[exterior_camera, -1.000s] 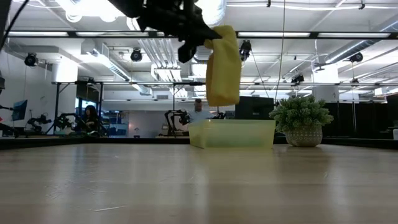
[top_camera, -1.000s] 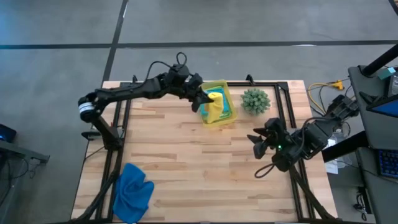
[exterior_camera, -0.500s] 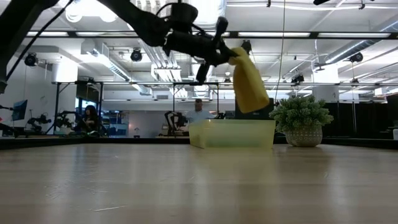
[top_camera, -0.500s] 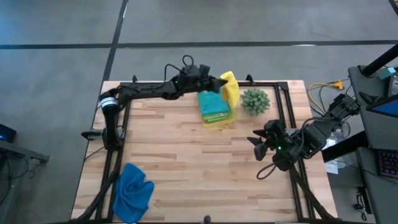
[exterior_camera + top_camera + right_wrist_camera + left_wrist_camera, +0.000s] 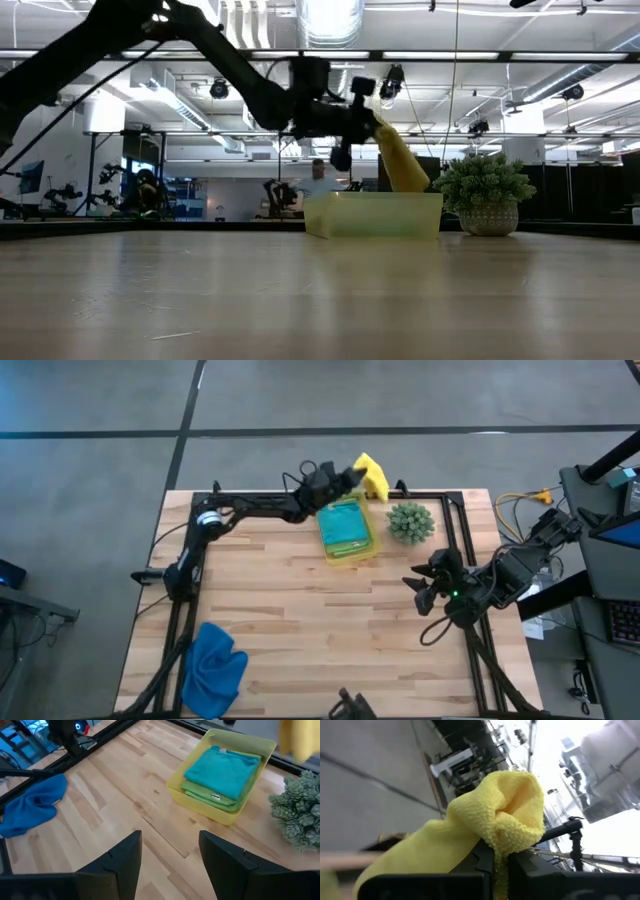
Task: Fold microfiber towels
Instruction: Put the yellow microfiber cloth into the yellow bin, then adjust the yellow bin
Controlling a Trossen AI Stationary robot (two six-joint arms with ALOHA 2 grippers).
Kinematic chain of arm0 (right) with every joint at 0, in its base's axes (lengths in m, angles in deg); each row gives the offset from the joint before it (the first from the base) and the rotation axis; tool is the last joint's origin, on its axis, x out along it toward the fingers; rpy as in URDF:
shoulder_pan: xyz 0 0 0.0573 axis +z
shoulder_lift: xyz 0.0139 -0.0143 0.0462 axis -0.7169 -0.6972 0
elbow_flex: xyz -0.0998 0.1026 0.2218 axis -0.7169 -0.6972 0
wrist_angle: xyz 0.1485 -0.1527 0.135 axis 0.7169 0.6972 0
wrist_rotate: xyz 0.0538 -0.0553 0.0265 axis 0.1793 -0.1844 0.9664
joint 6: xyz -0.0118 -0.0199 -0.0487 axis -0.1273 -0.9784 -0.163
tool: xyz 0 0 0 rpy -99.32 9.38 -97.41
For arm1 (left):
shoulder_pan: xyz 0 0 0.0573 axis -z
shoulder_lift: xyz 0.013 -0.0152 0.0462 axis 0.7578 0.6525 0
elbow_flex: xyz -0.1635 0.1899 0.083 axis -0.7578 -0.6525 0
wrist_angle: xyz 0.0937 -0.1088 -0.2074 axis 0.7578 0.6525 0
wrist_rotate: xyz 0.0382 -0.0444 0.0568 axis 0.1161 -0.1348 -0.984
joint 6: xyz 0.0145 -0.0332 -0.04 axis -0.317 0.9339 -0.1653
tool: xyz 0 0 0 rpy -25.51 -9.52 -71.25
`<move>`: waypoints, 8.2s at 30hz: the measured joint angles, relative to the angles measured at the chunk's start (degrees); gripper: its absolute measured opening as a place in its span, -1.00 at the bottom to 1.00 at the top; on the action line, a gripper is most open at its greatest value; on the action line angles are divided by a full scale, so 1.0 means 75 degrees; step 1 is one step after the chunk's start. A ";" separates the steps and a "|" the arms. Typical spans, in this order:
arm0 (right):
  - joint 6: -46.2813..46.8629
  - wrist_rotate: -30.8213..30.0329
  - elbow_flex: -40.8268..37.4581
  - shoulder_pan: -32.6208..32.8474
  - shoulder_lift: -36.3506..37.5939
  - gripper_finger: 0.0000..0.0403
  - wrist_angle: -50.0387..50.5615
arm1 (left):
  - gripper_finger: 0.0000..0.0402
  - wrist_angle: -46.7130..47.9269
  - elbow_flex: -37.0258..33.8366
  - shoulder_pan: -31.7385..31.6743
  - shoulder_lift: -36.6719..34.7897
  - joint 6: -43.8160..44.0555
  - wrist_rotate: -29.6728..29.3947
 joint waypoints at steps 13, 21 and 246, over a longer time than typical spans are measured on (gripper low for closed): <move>0.0274 0.0136 -0.0059 0.0233 0.0146 -0.05 0.0132 | -1.00 0.3207 -0.0064 0.0521 -0.0739 -0.0183 -0.1347; 0.0104 -0.0014 -0.0104 0.0233 0.0143 -0.05 0.0138 | -1.00 0.5509 -0.0063 0.0538 -0.1273 -0.0644 -0.1493; 0.0314 -0.0240 -0.1556 -0.1033 0.0128 -0.05 -0.3351 | -1.00 1.1877 -0.1707 -0.0898 -0.3543 -0.9126 0.0533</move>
